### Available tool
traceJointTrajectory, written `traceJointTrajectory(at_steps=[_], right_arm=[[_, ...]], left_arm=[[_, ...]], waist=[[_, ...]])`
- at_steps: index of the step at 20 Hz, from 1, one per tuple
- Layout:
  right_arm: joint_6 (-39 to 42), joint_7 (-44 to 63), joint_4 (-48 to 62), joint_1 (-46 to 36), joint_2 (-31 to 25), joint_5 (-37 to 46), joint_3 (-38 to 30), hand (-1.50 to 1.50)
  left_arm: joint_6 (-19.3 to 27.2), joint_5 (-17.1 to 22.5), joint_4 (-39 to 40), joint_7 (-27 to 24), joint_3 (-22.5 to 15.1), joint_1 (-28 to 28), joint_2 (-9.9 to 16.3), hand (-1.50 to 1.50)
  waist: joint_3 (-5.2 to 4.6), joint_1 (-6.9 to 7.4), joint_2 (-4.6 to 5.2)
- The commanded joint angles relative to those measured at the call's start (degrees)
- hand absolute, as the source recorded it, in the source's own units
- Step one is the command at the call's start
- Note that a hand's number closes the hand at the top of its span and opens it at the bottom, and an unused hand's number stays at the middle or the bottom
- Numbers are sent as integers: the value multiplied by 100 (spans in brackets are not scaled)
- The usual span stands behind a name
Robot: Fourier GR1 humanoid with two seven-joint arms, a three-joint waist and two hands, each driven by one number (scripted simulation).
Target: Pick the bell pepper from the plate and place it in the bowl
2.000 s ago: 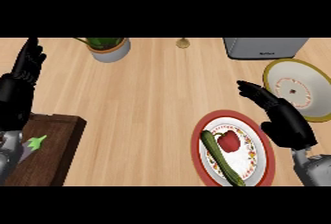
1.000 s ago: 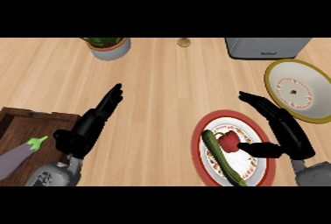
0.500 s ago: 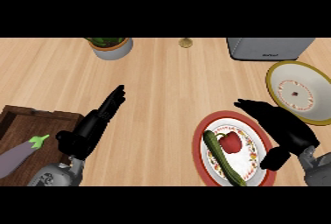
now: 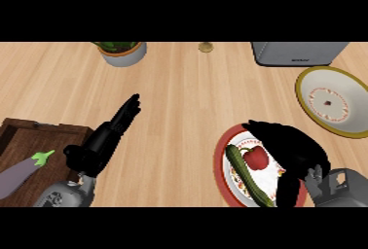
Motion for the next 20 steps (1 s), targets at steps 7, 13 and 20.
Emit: traceJointTrajectory(at_steps=[7,13,20], right_arm=[[-16,20,-398,843,573,1317,319,-150],[-184,-525,99,685,1009,2109,10,-150],[-694,-902,342,904,1086,3171,152,-150]], left_arm=[[-231,-487,302,-524,149,388,-340,0],[-328,-778,244,-277,293,185,-528,0],[-452,-722,233,-70,489,131,-736,0]], waist=[[9,-28,8],[10,-5,11],[10,-10,11]])
